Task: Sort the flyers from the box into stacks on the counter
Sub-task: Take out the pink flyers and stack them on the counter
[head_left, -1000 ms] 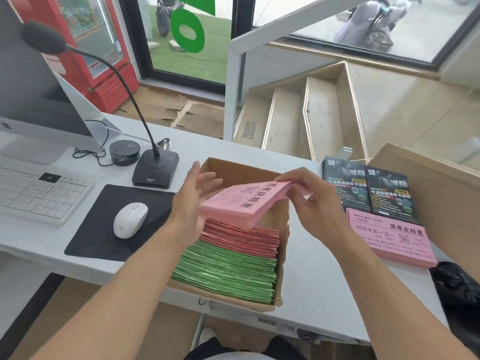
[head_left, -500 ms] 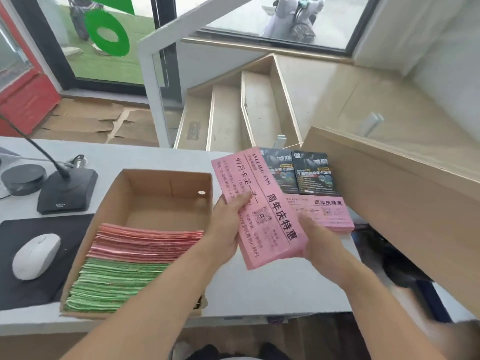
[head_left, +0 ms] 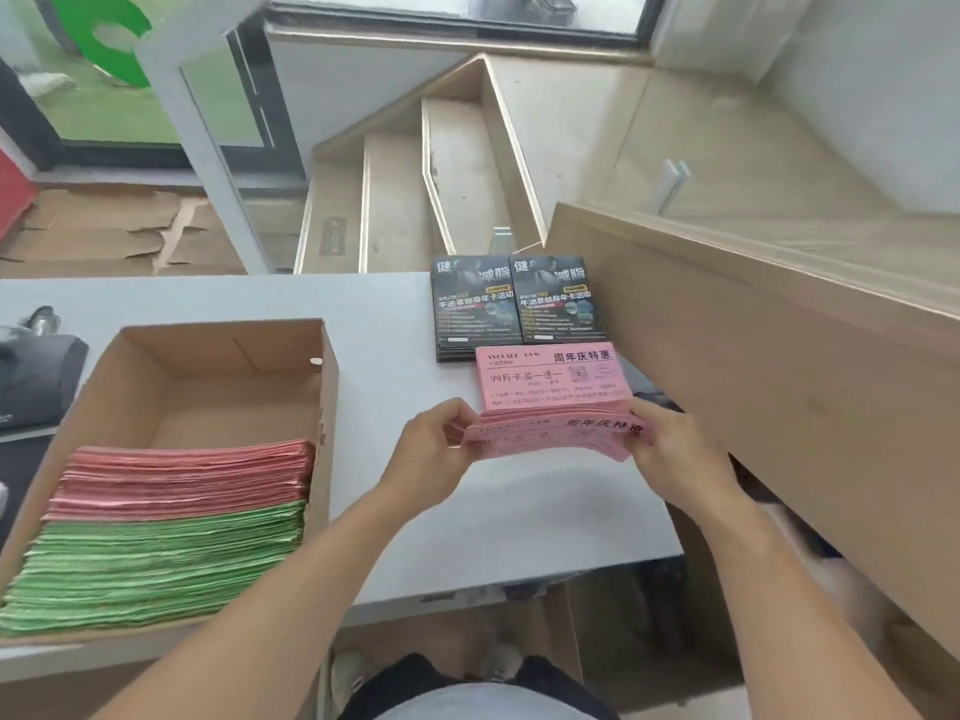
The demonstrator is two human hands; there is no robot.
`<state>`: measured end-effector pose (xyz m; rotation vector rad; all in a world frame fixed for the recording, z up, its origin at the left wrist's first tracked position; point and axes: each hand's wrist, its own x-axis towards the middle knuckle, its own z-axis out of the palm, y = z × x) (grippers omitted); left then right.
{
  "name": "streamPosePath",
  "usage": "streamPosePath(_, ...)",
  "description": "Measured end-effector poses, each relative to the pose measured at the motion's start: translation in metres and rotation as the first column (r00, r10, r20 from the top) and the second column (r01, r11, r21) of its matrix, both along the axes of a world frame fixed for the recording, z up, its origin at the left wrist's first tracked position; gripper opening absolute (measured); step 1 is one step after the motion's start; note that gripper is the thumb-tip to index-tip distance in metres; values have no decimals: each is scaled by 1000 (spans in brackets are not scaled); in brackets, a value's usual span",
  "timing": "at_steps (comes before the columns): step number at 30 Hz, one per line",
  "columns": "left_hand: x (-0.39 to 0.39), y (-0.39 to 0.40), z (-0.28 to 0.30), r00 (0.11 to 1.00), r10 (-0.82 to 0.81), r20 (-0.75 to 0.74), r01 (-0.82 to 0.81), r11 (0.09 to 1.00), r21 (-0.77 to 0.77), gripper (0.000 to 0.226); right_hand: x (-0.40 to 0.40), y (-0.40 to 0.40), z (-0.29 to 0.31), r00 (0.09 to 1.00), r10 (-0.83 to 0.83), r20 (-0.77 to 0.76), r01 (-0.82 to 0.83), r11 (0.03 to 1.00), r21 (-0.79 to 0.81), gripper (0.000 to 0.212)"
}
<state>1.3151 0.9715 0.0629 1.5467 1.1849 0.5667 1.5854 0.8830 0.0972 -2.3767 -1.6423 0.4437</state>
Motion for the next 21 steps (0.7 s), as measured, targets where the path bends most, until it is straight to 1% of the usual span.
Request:
streamPosePath(2,4,-9,-16,998,5,-65,-3,1000,30,22,1,-4,-11,1000,2,-7,-2,999,-46,31)
streamPosePath(3,5,-15,-24,995,-1,-97,4,1000,31,21,0,-7,-17,999,8,-43,-11,998,-62,27)
streamPosePath(4,6,-21,-32,992,-8,-124,11,1000,23,20,-1,-11,-23,994,11,-111,-18,998,-60,25)
streamPosePath(6,9,-31,-43,991,-13,-133,10,1000,-18,18,0,-17,-35,956,-5,-293,3,1000,-8,30)
streamPosePath(7,11,-34,-44,993,-7,-121,1,999,-46,17,3,-19,-40,929,-30,-370,37,999,10,33)
streamPosePath(9,18,-38,-43,997,36,-70,-42,995,-93,19,7,-20,-45,857,-99,-506,127,992,21,31)
streamPosePath(12,30,-42,-41,994,105,-22,-107,981,-160,19,8,-22,-54,679,-180,-712,255,967,-1,33)
streamPosePath(13,34,-42,-40,993,113,-17,-114,978,-174,18,5,-23,-57,650,-185,-737,258,966,-15,33)
streamPosePath(16,41,-39,-37,989,144,-21,-145,966,-216,17,-2,-24,-65,647,-224,-729,293,955,-34,35)
streamPosePath(19,46,-36,-33,986,166,3,-159,950,-269,35,1,-20,-65,643,-312,-700,356,930,-87,28)
streamPosePath(21,48,-35,-36,977,208,-37,-209,930,-303,36,6,-15,-65,645,-356,-677,357,923,-145,23)
